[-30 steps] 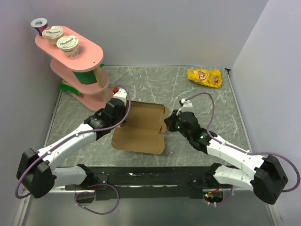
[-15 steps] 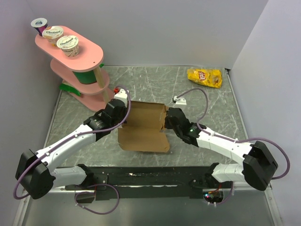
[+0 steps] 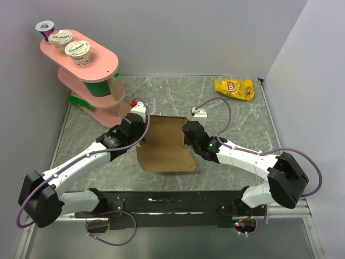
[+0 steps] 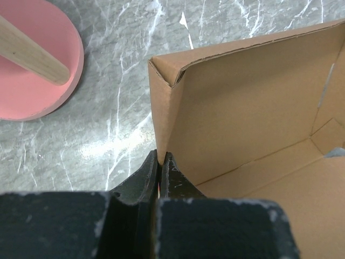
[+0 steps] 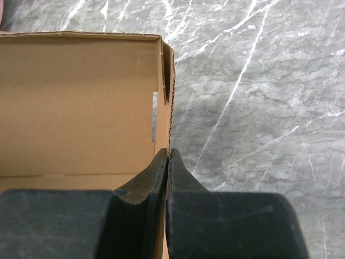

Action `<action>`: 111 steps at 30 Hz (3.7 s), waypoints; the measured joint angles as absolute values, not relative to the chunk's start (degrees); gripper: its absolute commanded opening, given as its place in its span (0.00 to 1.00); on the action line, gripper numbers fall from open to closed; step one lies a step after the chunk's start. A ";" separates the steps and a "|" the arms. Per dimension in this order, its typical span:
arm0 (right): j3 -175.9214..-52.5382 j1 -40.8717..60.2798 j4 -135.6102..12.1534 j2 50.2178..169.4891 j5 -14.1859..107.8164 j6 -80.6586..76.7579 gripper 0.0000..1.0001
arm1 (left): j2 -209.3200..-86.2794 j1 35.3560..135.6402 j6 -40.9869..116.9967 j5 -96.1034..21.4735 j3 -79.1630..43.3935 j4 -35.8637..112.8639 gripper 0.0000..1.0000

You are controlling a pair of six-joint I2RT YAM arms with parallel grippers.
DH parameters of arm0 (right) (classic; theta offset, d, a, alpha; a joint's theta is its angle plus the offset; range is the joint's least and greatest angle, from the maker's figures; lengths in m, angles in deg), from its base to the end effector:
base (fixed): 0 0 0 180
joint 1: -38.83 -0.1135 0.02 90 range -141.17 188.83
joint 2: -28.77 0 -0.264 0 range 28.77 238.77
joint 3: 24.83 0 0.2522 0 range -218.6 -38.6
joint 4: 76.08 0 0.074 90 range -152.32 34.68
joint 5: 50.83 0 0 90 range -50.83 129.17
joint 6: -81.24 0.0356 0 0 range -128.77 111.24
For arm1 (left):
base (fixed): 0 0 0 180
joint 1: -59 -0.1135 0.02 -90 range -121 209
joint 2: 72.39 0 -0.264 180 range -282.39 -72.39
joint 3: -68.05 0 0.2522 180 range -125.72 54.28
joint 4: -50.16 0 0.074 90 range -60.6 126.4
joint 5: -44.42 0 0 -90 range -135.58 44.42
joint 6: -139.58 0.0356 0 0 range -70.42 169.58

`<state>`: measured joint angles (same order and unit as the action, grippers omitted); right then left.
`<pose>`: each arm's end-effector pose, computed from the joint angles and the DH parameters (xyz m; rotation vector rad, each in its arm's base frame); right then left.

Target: Fold the paper box

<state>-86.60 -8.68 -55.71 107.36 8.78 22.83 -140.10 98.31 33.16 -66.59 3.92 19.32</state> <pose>0.2109 0.2036 0.2360 -0.0104 2.1275 0.2250 0.2093 -0.1549 0.2814 0.2178 2.1205 -0.1748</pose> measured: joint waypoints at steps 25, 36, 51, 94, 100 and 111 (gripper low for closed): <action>-81.56 27.43 -55.82 82.73 50.62 16.67 0.77 | -133.65 85.26 33.42 -47.99 7.39 25.50 0.01; -65.38 30.06 -75.47 86.79 77.15 20.01 0.76 | -130.59 83.51 33.36 -39.71 9.38 29.87 0.01; -61.29 24.44 -96.89 83.12 87.40 28.05 0.77 | -130.87 82.68 32.66 -34.29 9.93 32.28 0.01; -64.42 9.42 -98.70 85.44 73.96 28.80 0.80 | -131.90 83.82 32.85 -39.95 9.93 30.92 0.01; -64.42 8.94 -99.51 85.50 73.89 29.34 0.80 | -131.90 84.39 33.01 -41.08 9.93 30.35 0.01; -64.44 7.19 -97.76 86.25 70.92 27.57 0.77 | -131.92 86.16 33.64 -43.36 9.93 29.39 0.01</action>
<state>-64.44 7.19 -97.76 86.25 70.92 27.57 -131.92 86.16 33.64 -43.36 9.93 29.39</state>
